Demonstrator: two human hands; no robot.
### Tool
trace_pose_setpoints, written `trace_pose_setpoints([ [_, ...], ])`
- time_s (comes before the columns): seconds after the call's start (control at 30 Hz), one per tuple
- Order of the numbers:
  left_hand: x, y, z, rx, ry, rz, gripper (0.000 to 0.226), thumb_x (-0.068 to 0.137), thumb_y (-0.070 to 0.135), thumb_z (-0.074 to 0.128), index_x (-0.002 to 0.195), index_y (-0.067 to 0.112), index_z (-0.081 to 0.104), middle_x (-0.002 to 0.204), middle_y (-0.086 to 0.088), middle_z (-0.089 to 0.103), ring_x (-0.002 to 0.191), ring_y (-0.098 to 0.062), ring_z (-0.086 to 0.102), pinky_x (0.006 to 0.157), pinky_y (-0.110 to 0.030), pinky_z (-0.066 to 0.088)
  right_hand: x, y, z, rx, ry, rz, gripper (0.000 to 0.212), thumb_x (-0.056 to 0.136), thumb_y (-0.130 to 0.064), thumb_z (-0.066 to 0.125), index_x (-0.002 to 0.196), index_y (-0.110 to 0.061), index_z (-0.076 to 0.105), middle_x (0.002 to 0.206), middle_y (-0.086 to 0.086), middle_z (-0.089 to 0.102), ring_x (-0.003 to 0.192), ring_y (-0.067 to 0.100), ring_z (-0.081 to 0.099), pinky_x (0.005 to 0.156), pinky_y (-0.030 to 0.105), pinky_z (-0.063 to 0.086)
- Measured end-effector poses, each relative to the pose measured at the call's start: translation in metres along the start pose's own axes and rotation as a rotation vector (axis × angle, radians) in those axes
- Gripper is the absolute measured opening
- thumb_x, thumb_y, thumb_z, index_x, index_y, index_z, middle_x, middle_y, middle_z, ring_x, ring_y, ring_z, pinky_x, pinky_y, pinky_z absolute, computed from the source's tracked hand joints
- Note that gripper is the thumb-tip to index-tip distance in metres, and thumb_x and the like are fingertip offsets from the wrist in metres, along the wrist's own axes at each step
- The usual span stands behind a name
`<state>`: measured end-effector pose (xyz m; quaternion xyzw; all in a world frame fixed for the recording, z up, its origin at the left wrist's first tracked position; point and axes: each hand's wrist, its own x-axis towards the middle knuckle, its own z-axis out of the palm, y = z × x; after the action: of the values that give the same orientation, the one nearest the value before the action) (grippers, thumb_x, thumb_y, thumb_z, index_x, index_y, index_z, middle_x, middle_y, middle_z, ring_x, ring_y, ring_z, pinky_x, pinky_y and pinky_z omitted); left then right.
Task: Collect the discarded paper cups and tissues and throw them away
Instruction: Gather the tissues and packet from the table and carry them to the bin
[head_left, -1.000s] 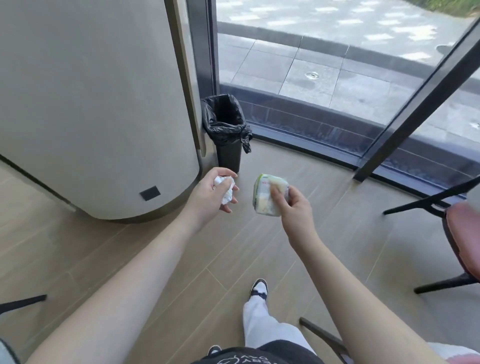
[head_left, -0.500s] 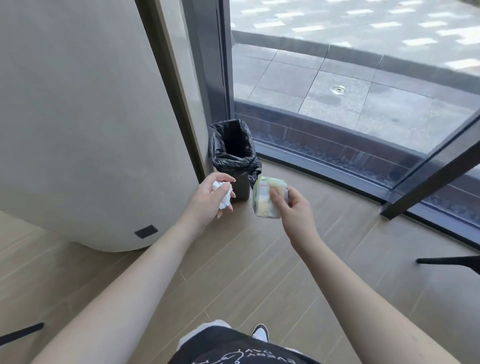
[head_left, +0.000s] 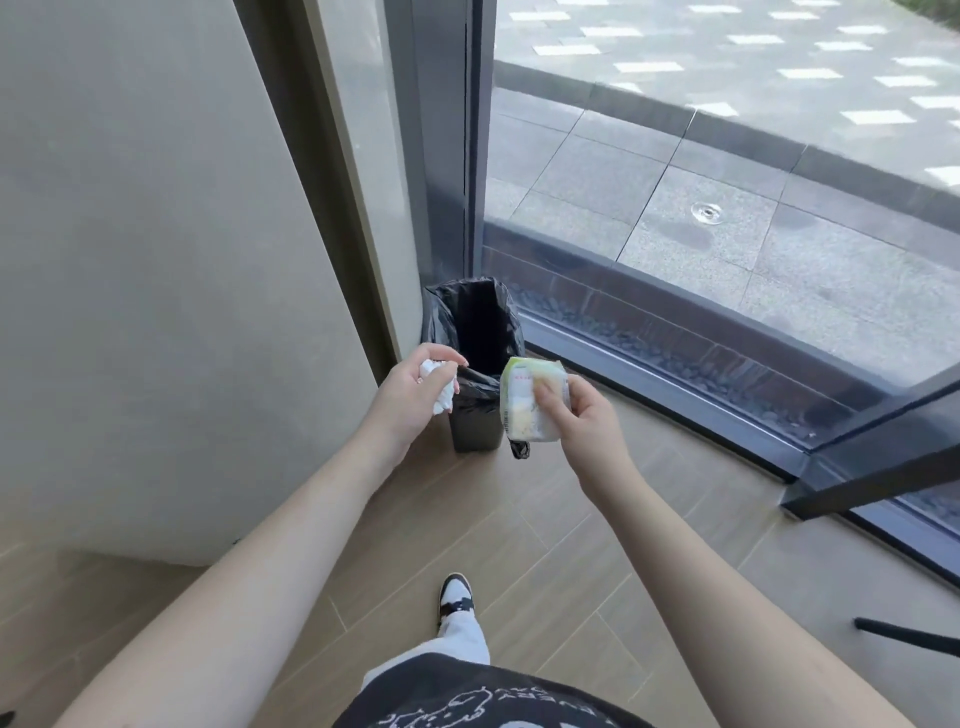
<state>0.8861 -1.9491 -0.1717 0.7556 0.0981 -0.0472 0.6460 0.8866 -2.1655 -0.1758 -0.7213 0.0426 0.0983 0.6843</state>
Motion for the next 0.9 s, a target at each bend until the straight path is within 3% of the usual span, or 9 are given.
trace_pose_setpoints([
  [0.13, 0.067, 0.011, -0.02, -0.069, -0.013, -0.064, 0.027, 0.079, 0.05, 0.052, 0.091, 0.034, 0.071, 0.082, 0.001, 0.06, 0.072, -0.016, 0.05, 0.058, -0.024, 0.039, 0.062, -0.018, 0.009, -0.006, 0.036, -0.016, 0.01, 0.097, -0.025, 0.065, 0.1, -0.018, 0.07, 0.079, -0.012, 0.069, 0.072, 0.004, 0.061, 0.064, 0.017, 0.049],
  [0.27, 0.119, 0.025, -0.029, -0.15, -0.059, -0.107, 0.055, 0.072, 0.061, 0.04, 0.095, 0.025, 0.073, 0.083, 0.0, 0.051, 0.073, -0.017, 0.042, 0.061, -0.029, 0.034, 0.11, -0.029, 0.012, -0.016, 0.064, -0.01, 0.012, 0.097, -0.024, 0.065, 0.1, -0.013, 0.07, 0.072, -0.016, 0.067, 0.065, 0.0, 0.059, 0.058, 0.012, 0.045],
  [0.47, 0.183, 0.03, -0.027, -0.202, -0.106, -0.108, 0.048, 0.083, 0.037, 0.028, 0.099, 0.028, 0.072, 0.102, -0.008, 0.058, 0.077, -0.017, 0.044, 0.061, -0.026, 0.037, 0.177, -0.039, 0.015, -0.021, 0.059, 0.008, 0.013, 0.096, -0.027, 0.066, 0.102, -0.017, 0.072, 0.084, -0.007, 0.072, 0.073, 0.005, 0.064, 0.064, 0.015, 0.049],
  [0.53, 0.204, 0.026, -0.024, -0.204, -0.137, -0.111, 0.051, 0.085, 0.034, 0.026, 0.109, 0.028, 0.071, 0.123, -0.017, 0.059, 0.087, -0.028, 0.046, 0.076, -0.03, 0.044, 0.198, -0.037, 0.011, -0.033, 0.033, 0.017, 0.013, 0.095, -0.032, 0.066, 0.101, -0.022, 0.072, 0.088, -0.005, 0.074, 0.077, 0.006, 0.065, 0.066, 0.016, 0.05],
  [0.6, 0.229, 0.021, -0.021, -0.188, -0.18, -0.117, 0.051, 0.087, 0.036, 0.028, 0.117, 0.033, 0.069, 0.139, -0.014, 0.053, 0.112, -0.033, 0.053, 0.106, -0.041, 0.042, 0.222, -0.034, 0.004, -0.048, 0.022, 0.03, 0.012, 0.094, -0.036, 0.065, 0.1, -0.028, 0.072, 0.093, -0.004, 0.075, 0.081, 0.008, 0.067, 0.069, 0.018, 0.05],
  [0.67, 0.253, 0.02, -0.018, -0.142, -0.217, -0.118, 0.049, 0.087, 0.043, 0.034, 0.123, 0.043, 0.066, 0.142, -0.006, 0.052, 0.132, -0.02, 0.048, 0.119, -0.044, 0.031, 0.248, -0.033, -0.002, -0.042, 0.022, 0.047, 0.012, 0.094, -0.036, 0.065, 0.099, -0.029, 0.072, 0.095, -0.004, 0.076, 0.083, 0.009, 0.068, 0.071, 0.02, 0.049],
  [0.77, 0.286, 0.017, -0.012, -0.071, -0.215, -0.119, 0.045, 0.092, 0.042, 0.035, 0.129, 0.053, 0.058, 0.142, 0.003, 0.056, 0.137, -0.013, 0.045, 0.121, -0.043, 0.027, 0.285, -0.033, -0.011, -0.037, 0.006, 0.078, 0.011, 0.093, -0.037, 0.065, 0.099, -0.029, 0.072, 0.096, -0.005, 0.076, 0.085, 0.01, 0.069, 0.074, 0.024, 0.049],
  [0.83, 0.307, 0.012, -0.007, 0.024, -0.165, -0.134, 0.045, 0.092, 0.043, 0.035, 0.13, 0.061, 0.052, 0.147, 0.003, 0.051, 0.139, -0.017, 0.042, 0.121, -0.043, 0.028, 0.307, -0.033, -0.017, -0.043, -0.017, 0.087, 0.011, 0.092, -0.039, 0.065, 0.098, -0.032, 0.072, 0.096, -0.006, 0.076, 0.087, 0.011, 0.07, 0.076, 0.026, 0.05],
  [0.9, 0.322, 0.01, -0.002, 0.125, -0.116, -0.154, 0.046, 0.088, 0.055, 0.039, 0.131, 0.065, 0.045, 0.134, 0.002, 0.054, 0.122, -0.024, 0.051, 0.108, -0.035, 0.041, 0.327, -0.032, -0.022, -0.054, -0.038, 0.091, 0.009, 0.091, -0.041, 0.065, 0.095, -0.037, 0.071, 0.095, -0.006, 0.076, 0.086, 0.011, 0.07, 0.077, 0.028, 0.052],
])
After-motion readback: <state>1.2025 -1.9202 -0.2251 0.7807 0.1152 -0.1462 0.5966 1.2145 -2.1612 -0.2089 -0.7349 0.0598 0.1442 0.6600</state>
